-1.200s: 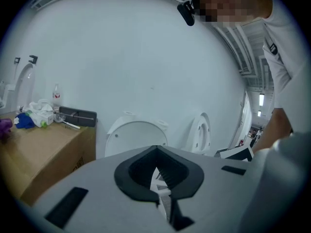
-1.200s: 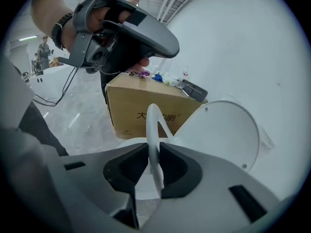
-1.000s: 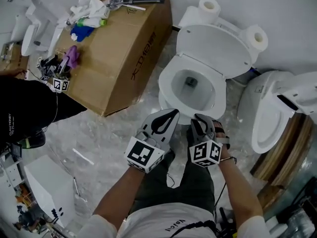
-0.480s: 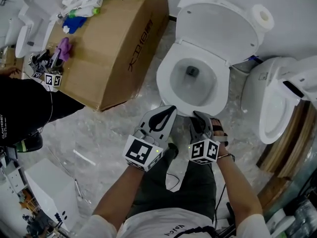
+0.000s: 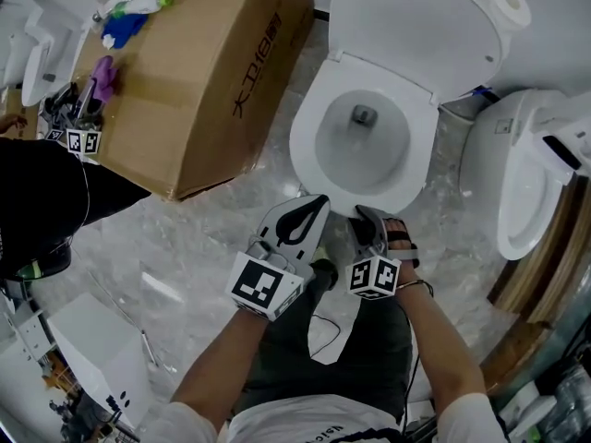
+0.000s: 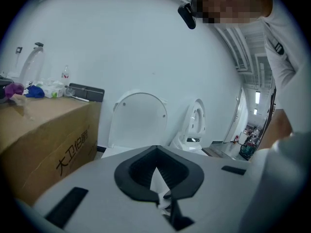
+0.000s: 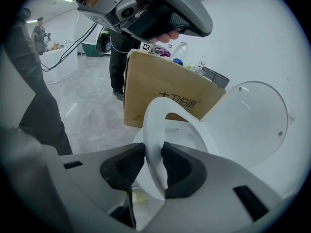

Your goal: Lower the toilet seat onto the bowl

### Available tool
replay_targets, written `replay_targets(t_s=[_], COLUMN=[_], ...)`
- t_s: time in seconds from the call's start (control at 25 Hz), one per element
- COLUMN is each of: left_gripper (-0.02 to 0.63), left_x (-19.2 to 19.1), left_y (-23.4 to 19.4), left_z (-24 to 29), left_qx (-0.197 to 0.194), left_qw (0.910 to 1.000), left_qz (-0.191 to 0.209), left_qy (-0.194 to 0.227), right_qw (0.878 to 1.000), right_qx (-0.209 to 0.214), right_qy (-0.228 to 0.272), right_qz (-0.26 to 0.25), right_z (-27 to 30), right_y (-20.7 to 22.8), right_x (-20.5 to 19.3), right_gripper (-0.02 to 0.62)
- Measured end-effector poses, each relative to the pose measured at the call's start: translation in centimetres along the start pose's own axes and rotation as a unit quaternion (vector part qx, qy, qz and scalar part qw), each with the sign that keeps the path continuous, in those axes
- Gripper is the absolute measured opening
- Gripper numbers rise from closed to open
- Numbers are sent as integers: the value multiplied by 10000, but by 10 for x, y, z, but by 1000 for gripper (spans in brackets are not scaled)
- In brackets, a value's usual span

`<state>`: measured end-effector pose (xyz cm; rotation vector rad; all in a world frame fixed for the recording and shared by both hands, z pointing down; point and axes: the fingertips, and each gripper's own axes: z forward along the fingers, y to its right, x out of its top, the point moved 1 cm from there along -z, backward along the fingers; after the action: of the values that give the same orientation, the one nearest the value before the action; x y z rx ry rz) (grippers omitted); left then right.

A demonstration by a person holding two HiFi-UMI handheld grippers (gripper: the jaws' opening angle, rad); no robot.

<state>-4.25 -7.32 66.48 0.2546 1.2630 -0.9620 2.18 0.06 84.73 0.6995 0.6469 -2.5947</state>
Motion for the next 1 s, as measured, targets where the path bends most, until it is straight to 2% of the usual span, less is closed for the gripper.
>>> replay_targets(t_s=[0.68, 1.0], left_gripper=[9, 9], left_x=[-66, -75], left_y=[-21, -27], left_z=[20, 15], left_qx=[48, 136], left_qw=[9999, 9997], left_qz=[-94, -185], left_qy=[-47, -41], right_qw=[9976, 9956], right_qx=[505, 689], right_qy=[-213, -455], right_qz=[-419, -448], right_z=[74, 100], right_y=[-53, -67], right_x=[-50, -71], right_gripper=[143, 143])
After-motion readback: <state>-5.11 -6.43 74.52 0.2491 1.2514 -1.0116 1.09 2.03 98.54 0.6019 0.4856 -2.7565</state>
